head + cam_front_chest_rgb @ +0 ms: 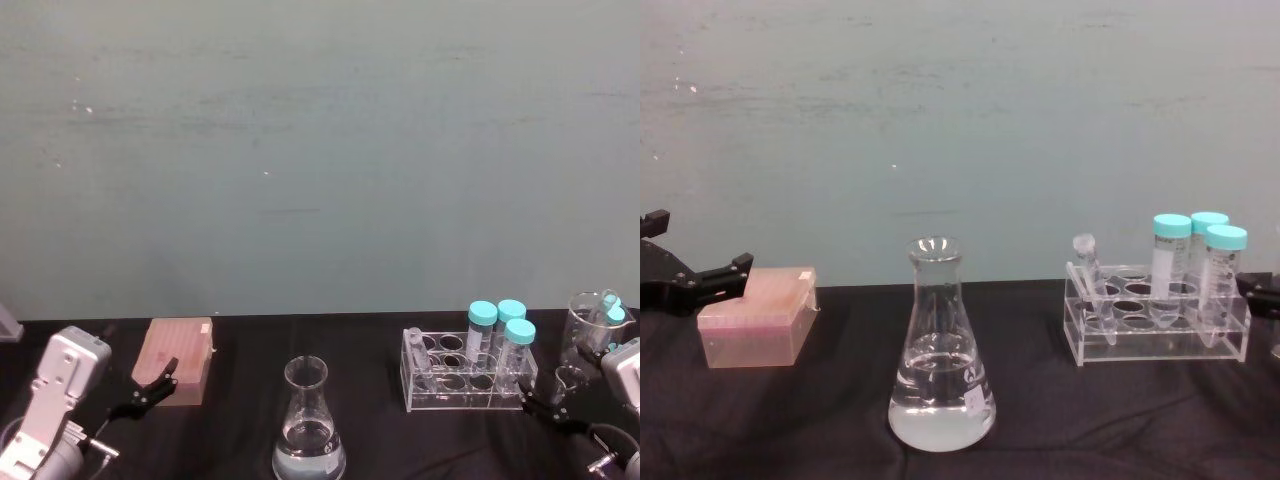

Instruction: Pour the liquid from the test tube into the beaker using one hand.

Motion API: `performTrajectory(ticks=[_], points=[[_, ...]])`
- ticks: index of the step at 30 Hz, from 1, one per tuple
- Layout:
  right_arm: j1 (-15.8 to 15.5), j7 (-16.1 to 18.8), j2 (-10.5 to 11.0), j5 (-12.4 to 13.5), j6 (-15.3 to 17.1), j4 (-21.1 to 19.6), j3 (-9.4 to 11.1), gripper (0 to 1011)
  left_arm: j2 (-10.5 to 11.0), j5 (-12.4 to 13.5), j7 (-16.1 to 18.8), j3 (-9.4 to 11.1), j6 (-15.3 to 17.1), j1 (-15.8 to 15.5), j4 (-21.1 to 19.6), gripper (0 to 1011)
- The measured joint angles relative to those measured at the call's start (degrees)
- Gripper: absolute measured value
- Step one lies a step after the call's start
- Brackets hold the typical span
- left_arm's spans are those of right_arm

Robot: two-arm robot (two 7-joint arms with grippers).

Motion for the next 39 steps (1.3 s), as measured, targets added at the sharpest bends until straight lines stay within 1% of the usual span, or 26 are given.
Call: performTrajectory(ticks=[39], points=[[0.0,0.0,0.0,0.0,0.0,0.0,0.0,1004,0.0,0.0,0.0,0.0,0.0,0.0,0.0,1000]])
